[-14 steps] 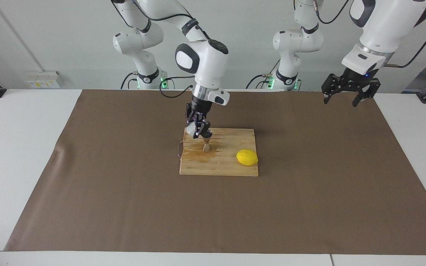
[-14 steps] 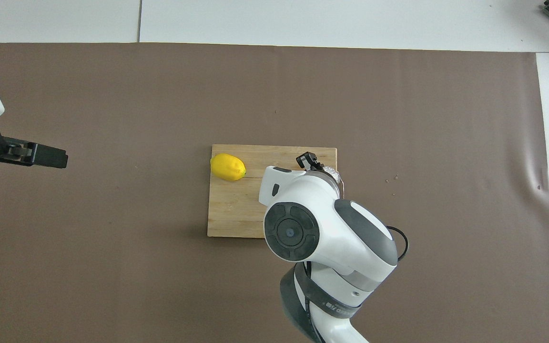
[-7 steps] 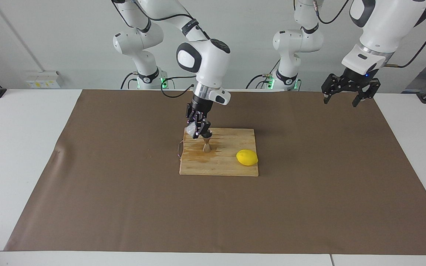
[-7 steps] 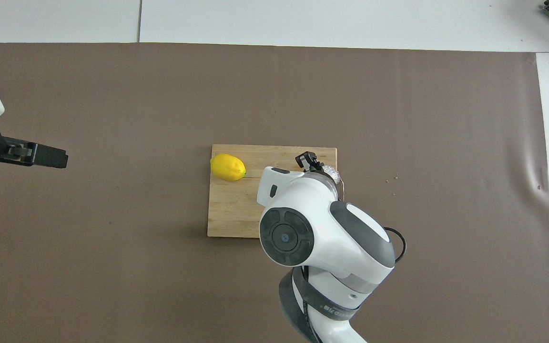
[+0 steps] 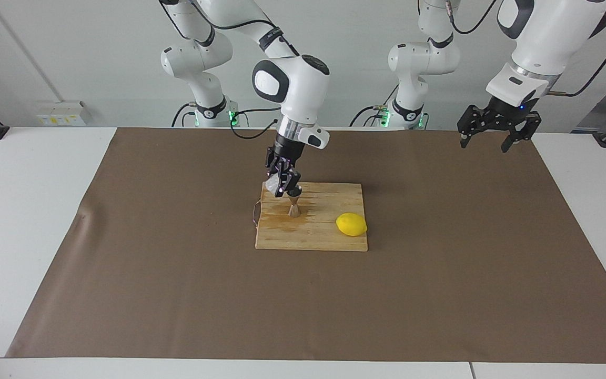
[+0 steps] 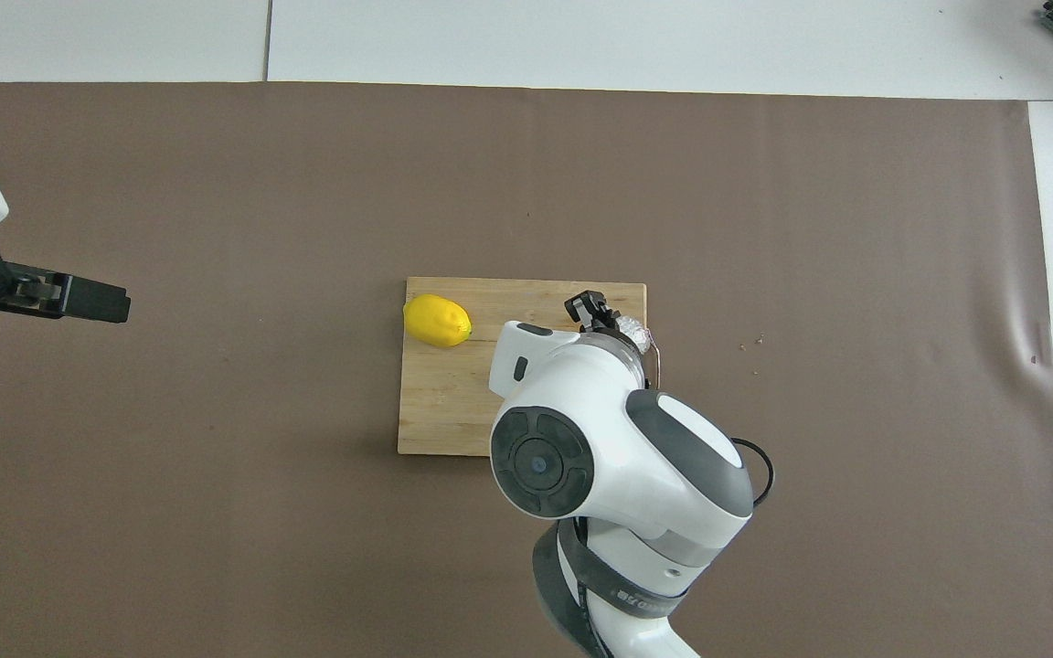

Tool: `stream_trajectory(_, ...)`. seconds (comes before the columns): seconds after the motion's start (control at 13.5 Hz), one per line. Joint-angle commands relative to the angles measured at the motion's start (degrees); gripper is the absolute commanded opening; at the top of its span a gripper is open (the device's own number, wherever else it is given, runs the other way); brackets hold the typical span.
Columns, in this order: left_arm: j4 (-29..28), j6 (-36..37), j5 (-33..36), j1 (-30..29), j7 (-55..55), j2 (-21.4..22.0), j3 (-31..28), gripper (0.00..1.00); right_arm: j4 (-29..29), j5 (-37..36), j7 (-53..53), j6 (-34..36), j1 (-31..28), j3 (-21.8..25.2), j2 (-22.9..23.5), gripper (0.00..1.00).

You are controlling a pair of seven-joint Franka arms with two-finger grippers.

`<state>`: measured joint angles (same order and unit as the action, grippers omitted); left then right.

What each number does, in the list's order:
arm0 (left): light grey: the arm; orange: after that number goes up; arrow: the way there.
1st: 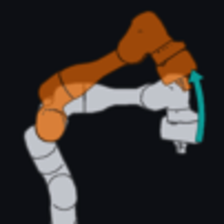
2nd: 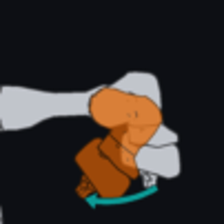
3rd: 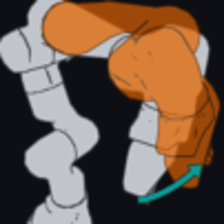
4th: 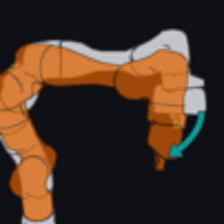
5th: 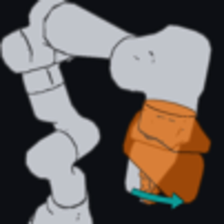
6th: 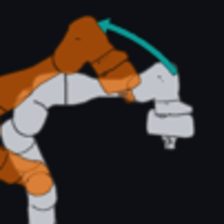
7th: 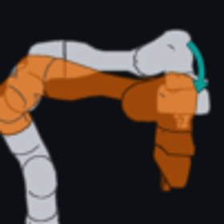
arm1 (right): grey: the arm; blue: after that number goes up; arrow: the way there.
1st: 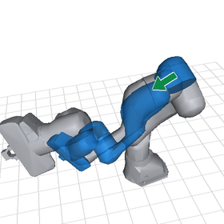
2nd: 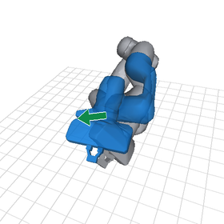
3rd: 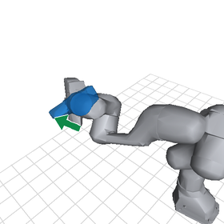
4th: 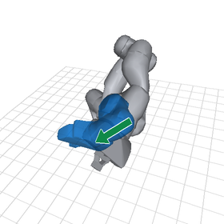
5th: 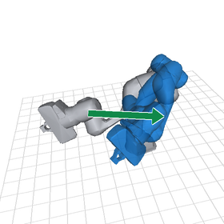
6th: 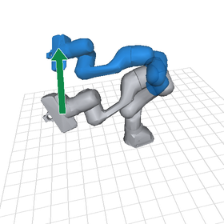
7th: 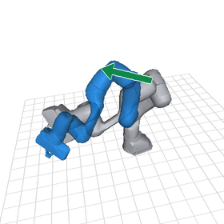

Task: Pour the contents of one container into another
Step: 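Hold the white cup tilted over the jigger with the right gripper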

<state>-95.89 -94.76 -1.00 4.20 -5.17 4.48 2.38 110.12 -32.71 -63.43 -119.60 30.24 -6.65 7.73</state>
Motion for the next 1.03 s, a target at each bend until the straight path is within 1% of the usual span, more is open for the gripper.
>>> stream_trajectory(0.0, -0.7, 0.4, 0.5, -0.6, -0.7, 0.8, 0.3, 1.0, 0.4, -2.4, 1.7, 0.5, 0.2, -0.6, -0.5, 0.17)
stream_trajectory(0.96, -0.7, 0.4, 0.5, -0.5, -0.6, 0.8, 0.3, 1.0, 0.4, -3.3, 2.8, 0.5, 0.6, -0.6, -0.1, 0.17)
